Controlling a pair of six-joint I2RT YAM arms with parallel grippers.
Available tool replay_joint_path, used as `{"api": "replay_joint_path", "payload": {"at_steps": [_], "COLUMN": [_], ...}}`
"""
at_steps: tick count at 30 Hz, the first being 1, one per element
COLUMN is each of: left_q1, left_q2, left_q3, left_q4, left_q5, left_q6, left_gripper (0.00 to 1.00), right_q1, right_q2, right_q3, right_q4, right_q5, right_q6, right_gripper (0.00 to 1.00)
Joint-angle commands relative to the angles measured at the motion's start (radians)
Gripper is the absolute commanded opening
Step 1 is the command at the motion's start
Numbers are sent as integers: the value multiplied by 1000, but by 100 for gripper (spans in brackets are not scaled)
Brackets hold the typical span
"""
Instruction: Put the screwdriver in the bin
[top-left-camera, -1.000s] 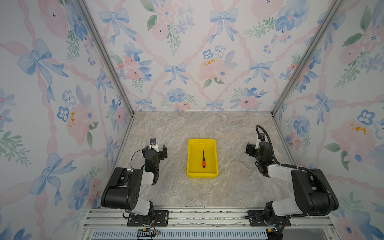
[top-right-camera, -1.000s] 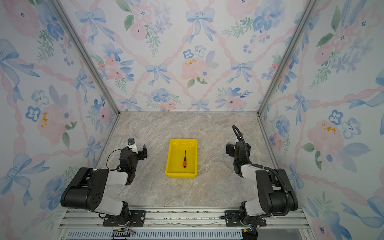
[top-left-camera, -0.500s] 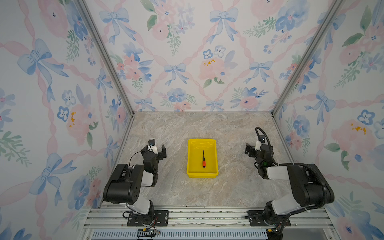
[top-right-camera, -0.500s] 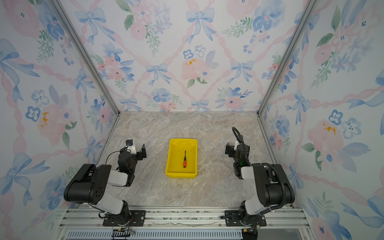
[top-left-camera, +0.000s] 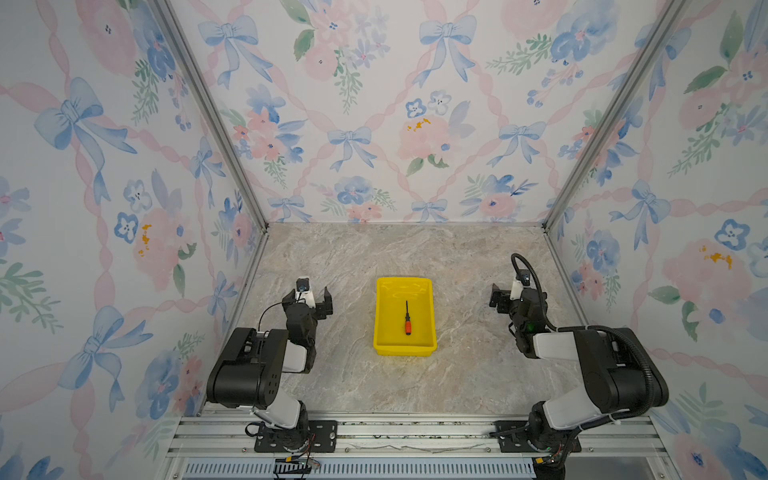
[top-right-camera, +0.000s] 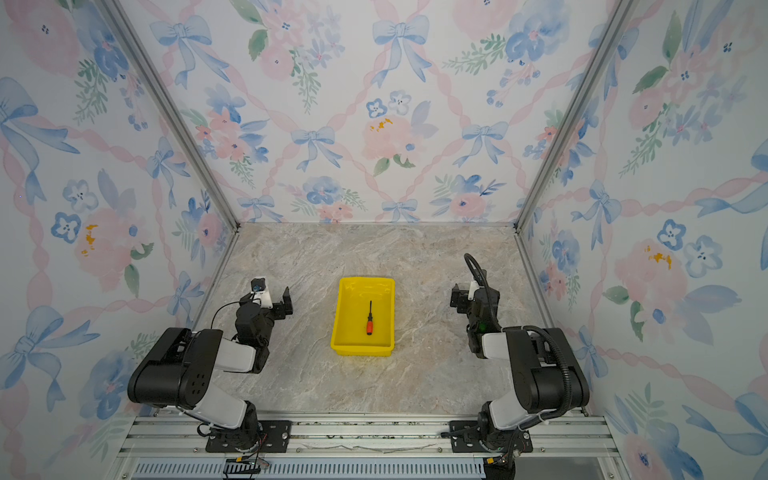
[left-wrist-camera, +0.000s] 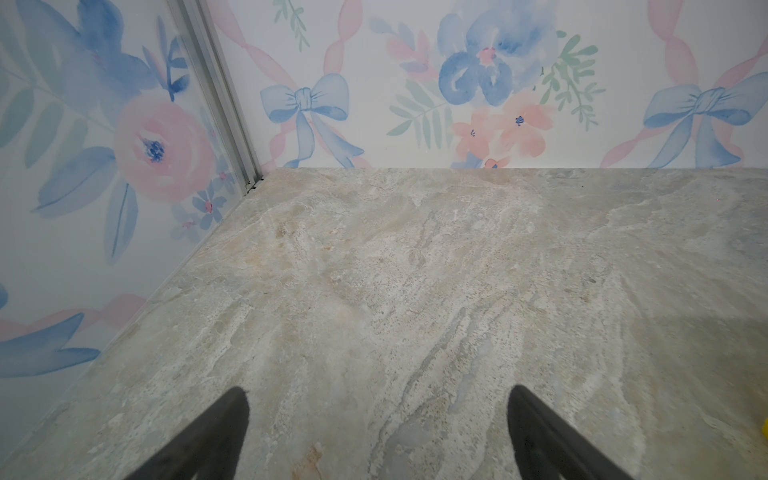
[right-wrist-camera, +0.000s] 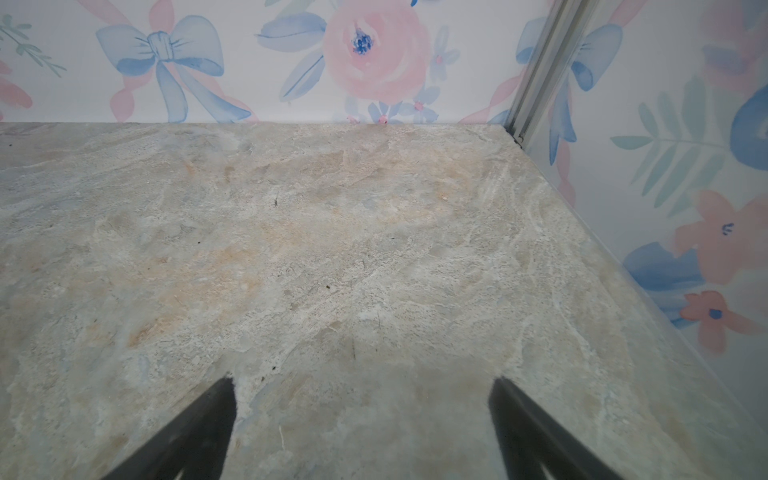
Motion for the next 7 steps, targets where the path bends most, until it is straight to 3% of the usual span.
{"api": "replay_joint_path", "payload": {"at_steps": [1,7], "left_q1": [3,4], "left_q2": [5,4], "left_q3": [-8,-9], "left_q4": [26,26], "left_q5": [14,12], "left_q6": [3,3], "left_gripper": [98,98], "right_q1": [-5,-5], "right_q2": [4,-6], "right_q3": [-9,-30], "right_q4": [28,59], "right_q5": [-9,-34], "right_q6": [-12,-20], "right_gripper": [97,97]}}
